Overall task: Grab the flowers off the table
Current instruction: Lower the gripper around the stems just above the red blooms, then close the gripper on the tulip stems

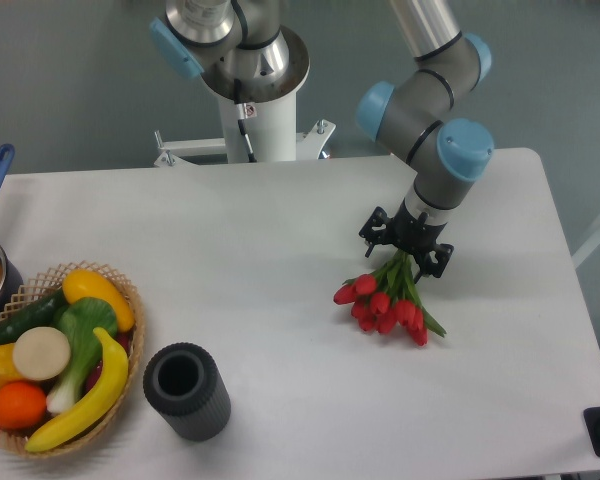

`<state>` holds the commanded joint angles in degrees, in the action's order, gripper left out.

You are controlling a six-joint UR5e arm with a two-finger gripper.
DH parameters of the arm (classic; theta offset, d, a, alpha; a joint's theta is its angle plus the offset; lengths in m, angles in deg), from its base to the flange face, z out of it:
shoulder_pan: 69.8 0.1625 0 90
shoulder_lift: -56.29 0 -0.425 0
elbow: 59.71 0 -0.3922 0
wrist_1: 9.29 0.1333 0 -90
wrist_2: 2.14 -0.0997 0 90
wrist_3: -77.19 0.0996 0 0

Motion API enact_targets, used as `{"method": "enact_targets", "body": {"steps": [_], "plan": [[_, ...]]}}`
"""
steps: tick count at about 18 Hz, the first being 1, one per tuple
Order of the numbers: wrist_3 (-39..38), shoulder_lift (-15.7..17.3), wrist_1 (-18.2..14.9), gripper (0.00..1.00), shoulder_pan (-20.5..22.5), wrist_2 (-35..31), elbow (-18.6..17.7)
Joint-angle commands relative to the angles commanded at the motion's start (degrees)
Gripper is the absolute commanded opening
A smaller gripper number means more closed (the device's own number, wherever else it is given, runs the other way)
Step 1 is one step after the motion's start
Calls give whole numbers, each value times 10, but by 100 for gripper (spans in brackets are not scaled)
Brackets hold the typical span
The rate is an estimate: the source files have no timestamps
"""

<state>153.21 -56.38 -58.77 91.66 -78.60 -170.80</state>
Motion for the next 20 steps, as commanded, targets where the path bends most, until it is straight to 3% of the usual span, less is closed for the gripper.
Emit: {"method": "enact_targets", "body": {"steps": [3, 20], "plan": [[0, 0, 0, 78, 0, 1, -1], [-6, 7, -12, 40, 3, 4, -1]]}}
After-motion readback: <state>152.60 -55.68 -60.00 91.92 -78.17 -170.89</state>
